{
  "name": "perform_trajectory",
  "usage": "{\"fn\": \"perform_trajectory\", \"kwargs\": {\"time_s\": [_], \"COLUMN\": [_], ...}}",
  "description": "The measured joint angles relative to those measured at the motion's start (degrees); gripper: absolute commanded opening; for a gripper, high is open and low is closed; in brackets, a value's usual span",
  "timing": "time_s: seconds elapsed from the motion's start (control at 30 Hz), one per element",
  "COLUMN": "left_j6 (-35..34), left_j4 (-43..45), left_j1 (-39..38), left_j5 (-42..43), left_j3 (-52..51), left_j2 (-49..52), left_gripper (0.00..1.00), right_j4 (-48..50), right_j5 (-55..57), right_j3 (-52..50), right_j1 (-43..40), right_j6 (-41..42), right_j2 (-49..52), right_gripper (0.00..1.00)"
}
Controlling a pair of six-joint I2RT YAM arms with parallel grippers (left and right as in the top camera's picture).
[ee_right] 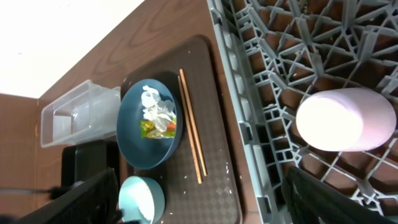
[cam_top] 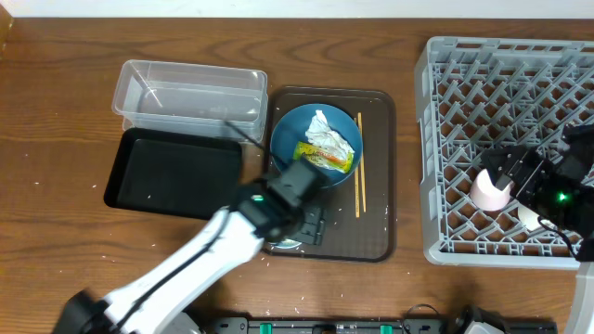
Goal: Sort waste into correct bins and load items into the dishwasher rack
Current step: 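Grasp the light-blue rice bowl with the left gripper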
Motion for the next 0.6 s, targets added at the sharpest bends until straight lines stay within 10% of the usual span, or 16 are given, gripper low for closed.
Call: {"fn": "perform_trajectory", "kwargs": {"time_s": [0.27,0.4,0.6], "left_j6": [-0.52,-0.66,-0.31], "left_j4": [5.86,6.16,6.56], "left_j1": [-5.07,-5.44,-5.46], "left_j5": [-4.61,-5.03,-6.03], "left_j3": [-0.02,-0.02,-0.02], "left_j2": [11.78,13.88,13.75], "left_gripper": [0.39,0.06,0.06], "right_j4": [-0.72,-0.74,-0.74], "right_j5": [0.22,0.28,0.42], "right_j3": [0.00,0.00,0.00], "right_j1": [0.26,0.26,0.26], "right_j6": [-0.15,-0.15,-0.15], "right_j2": [0.00,0.00,0.00], "right_gripper": [0.83,0.83,0.83]}}
